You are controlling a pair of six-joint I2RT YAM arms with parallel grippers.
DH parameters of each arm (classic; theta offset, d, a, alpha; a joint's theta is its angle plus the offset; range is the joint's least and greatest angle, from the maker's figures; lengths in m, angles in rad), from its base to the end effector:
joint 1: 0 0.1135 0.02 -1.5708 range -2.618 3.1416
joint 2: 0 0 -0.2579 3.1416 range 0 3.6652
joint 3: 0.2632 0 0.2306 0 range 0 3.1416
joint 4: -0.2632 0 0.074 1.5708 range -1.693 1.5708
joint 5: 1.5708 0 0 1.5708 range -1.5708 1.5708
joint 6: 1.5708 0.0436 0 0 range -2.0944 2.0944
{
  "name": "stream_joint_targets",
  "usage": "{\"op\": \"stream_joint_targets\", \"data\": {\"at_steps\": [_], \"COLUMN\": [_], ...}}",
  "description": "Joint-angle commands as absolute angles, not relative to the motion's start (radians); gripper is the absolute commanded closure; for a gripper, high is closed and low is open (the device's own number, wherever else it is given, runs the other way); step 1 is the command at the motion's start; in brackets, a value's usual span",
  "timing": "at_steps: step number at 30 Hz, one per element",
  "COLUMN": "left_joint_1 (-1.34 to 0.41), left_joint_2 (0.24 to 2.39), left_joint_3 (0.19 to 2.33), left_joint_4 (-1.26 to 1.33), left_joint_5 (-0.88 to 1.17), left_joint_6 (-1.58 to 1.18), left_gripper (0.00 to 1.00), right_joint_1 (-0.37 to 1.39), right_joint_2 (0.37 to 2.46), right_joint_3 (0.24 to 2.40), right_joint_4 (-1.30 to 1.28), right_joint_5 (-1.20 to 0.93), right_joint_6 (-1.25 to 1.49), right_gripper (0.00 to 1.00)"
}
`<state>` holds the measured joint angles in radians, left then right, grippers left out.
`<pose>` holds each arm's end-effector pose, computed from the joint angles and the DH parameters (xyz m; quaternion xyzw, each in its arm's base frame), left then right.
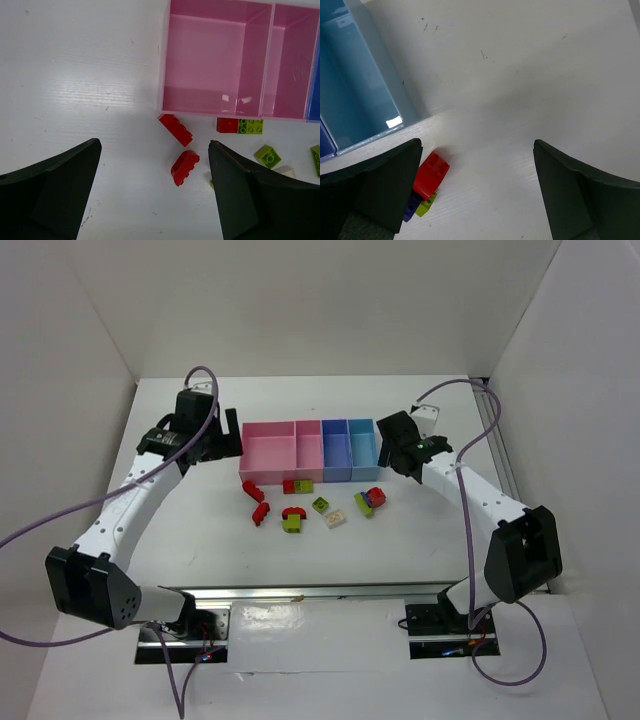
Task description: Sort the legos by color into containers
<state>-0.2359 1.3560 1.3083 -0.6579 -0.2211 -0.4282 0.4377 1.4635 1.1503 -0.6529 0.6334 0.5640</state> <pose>0.2735 -0.0559 0.3392 -0.1327 0.8937 -0.0411 0.4266 0.2688 0.0973 0.2686 0.1498 0.8995 -0.1249 0.3910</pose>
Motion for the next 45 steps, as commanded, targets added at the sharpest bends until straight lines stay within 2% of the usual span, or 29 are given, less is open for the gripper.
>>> {"op": "stream_joint_targets", "data": {"at_steps": [1,10,18,25,28,32,37,41,45], "left_joint_1": [-0.261,-0.385,-0.541,-0.583,-0.583,-0.583,-0.552,-0.531,-0.522], "left_joint_2": [1.299,1.261,1.261,1.307,1.36,1.431,1.479,1.54,1.589], "left_joint_3": [1.289,1.194,1.094,0.968,0.95,0.959,0.939,0.939,0.948], "left_joint_4": [-0.638,-0.652,-0.69,-0.628,-0.583,-0.569,-0.488,-0.469,-0.469], "left_joint_5": [-0.19,-0.207,-0.215,-0.278,-0.293,-0.334,-0.249,-0.225,-0.222], "left_joint_6": [-0.419,-0.465,-0.534,-0.624,-0.624,-0.62,-0.591,-0.591,-0.591], "left_gripper": [0.01,0.01,0.03,0.06,0.18,0.22,0.29,0.43,0.51], "right_joint_1": [0.431,0.449,0.462,0.462,0.462,0.462,0.462,0.462,0.462], "right_joint_2": [1.433,1.365,1.141,1.14,1.172,1.192,1.201,1.232,1.25], "right_joint_3": [1.14,1.095,0.936,0.92,0.942,0.951,0.942,0.953,0.962], "right_joint_4": [-0.679,-0.666,-0.541,-0.52,-0.52,-0.532,-0.511,-0.511,-0.511], "right_joint_5": [0.632,0.6,0.552,0.609,0.62,0.641,0.652,0.664,0.673], "right_joint_6": [0.618,0.607,0.595,0.617,0.607,0.617,0.617,0.597,0.575], "right_gripper": [0.01,0.01,0.01,0.01,0.01,0.01,0.01,0.01,0.01]}}
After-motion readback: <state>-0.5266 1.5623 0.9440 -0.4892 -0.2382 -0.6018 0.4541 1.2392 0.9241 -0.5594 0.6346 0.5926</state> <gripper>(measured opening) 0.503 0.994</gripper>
